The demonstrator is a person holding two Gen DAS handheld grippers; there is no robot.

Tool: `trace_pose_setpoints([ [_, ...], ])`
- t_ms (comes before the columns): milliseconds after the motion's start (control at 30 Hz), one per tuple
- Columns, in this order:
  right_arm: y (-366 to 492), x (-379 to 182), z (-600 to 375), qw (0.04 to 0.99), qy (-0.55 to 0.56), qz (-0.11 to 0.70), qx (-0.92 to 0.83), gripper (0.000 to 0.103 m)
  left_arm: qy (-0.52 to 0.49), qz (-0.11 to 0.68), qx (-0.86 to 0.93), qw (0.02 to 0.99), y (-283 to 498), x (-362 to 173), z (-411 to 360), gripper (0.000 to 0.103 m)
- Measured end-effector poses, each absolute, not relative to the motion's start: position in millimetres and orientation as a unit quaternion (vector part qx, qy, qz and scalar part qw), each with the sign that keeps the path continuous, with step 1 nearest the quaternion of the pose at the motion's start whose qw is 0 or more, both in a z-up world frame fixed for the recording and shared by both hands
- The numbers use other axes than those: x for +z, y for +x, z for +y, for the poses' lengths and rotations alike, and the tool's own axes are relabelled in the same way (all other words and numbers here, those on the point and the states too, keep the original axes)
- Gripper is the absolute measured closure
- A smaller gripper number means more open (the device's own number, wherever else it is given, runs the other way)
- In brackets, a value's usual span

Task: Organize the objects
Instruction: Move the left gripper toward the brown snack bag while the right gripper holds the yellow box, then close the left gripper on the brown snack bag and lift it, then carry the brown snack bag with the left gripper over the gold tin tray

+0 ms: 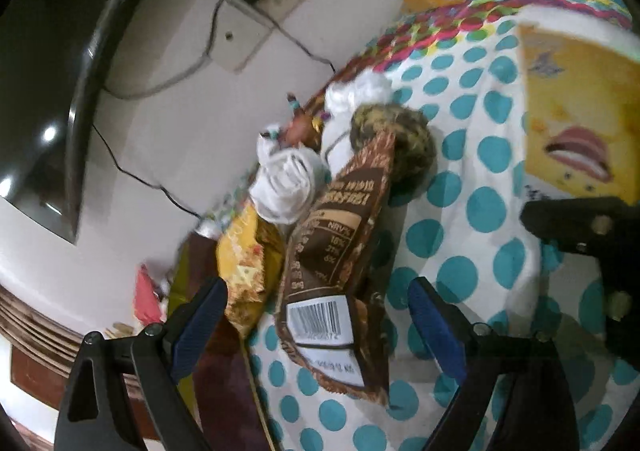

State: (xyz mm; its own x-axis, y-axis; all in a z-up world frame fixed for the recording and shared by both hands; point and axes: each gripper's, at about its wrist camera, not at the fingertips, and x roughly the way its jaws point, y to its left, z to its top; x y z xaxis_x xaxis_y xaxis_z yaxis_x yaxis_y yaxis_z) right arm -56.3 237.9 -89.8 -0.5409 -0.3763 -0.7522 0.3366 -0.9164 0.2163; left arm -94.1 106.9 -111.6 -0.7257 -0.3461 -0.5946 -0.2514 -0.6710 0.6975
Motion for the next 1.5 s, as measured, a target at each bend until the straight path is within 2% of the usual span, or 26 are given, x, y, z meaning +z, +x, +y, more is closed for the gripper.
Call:
trace_pose_setpoints([
  [100,-56.4,-89.6,237.5,0.202,0.434,-0.02,-0.878,0.074,0.396,-0.375,-0.838,0.018,-101.9,-110.8,98.5,0.008],
  [200,-56.9,-89.4,238.0,0.201,0.434,-0.019,-0.878,0.074,0.402,-0.365,-0.84,0.01,-101.4,-111.0,95.8,0.013],
  [267,-57.6,-89.3,238.7,0.2,0.434,-0.018,-0.878,0.074,0.407,-0.358,-0.841,-0.005,-100.1,-112.3,95.8,0.034],
  [333,-57.8,-88.4,238.2,0.2,0.434,-0.018,-0.878,0.074,0.401,-0.367,-0.839,0.003,-100.1,-114.6,97.8,0.047],
  [633,-58.2,-85.1,233.4,0.193,0.433,-0.006,-0.88,0.075,0.395,-0.35,-0.849,0.005,-95.2,-108.1,91.4,0.053],
  [900,-59.6,-84.1,233.4,0.192,0.434,-0.007,-0.88,0.075,0.404,-0.306,-0.862,-0.007,-88.7,-94.8,81.4,0.053],
  [1367,-60.2,-83.0,235.2,0.191,0.434,-0.007,-0.88,0.075,0.44,-0.101,-0.89,-0.073,-73.2,-55.0,22.3,0.056],
  [1500,-59.8,-83.0,234.9,0.19,0.434,-0.008,-0.88,0.075,0.436,-0.076,-0.893,-0.082,-66.4,-43.1,12.0,0.056],
])
